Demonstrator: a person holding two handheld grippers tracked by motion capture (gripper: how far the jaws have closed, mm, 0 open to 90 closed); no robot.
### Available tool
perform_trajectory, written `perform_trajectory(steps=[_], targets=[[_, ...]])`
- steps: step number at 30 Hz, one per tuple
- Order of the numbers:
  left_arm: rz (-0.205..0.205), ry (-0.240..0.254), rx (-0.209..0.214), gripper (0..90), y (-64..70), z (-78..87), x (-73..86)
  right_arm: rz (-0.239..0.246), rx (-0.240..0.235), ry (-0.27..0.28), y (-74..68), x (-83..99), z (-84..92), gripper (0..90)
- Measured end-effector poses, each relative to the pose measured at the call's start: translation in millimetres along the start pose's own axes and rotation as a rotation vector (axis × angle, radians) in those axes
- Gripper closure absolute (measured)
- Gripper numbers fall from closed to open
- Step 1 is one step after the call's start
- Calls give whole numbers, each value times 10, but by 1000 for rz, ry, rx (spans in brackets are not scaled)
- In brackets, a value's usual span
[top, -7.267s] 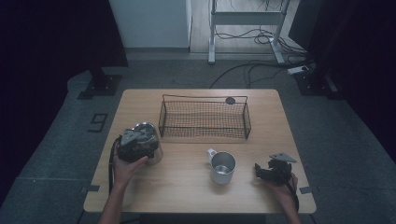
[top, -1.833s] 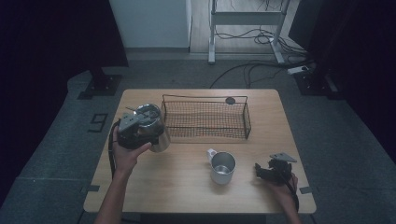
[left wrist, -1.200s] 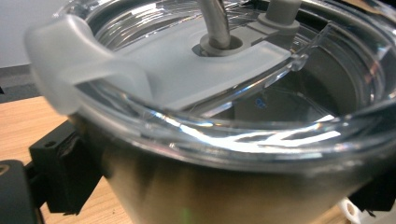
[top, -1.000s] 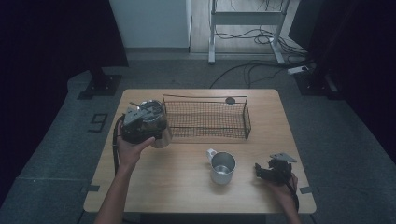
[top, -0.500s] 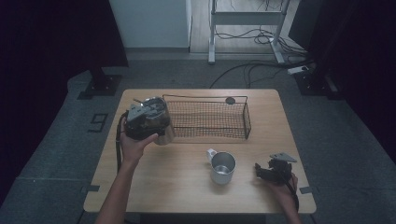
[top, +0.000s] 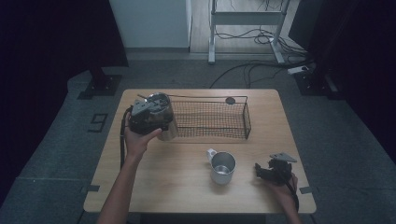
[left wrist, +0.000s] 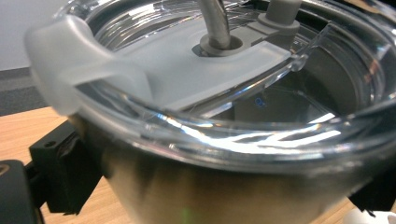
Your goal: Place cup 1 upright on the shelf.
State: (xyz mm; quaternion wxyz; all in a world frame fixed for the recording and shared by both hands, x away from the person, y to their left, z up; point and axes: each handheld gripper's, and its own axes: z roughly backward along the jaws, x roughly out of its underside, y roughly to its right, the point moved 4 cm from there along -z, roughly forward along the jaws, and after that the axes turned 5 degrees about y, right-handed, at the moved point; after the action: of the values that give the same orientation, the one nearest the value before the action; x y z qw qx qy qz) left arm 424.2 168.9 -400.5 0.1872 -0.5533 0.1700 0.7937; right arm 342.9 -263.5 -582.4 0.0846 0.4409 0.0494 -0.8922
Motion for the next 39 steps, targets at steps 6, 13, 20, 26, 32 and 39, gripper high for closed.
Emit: perform_trajectory(steps=[6,13,20,26,32,39], targets=[[-9,-5,3,42,42,-47,-16,0,0,0,0,0,0,132],[-18,-1,1,42,73,-71,-80,1,-1,-2,1,0,1,132],[-19,-1,4,42,83,-127,-155,3,0,0,2,1,0,132],[-23,-6,-7,42,67,-166,-205,2,0,2,2,1,-1,132],[-9,-2,1,42,55,-214,-249,3,0,2,2,1,-1,132],[-4,-6,-1,42,47,-279,-276,2,2,2,3,1,-1,132]])
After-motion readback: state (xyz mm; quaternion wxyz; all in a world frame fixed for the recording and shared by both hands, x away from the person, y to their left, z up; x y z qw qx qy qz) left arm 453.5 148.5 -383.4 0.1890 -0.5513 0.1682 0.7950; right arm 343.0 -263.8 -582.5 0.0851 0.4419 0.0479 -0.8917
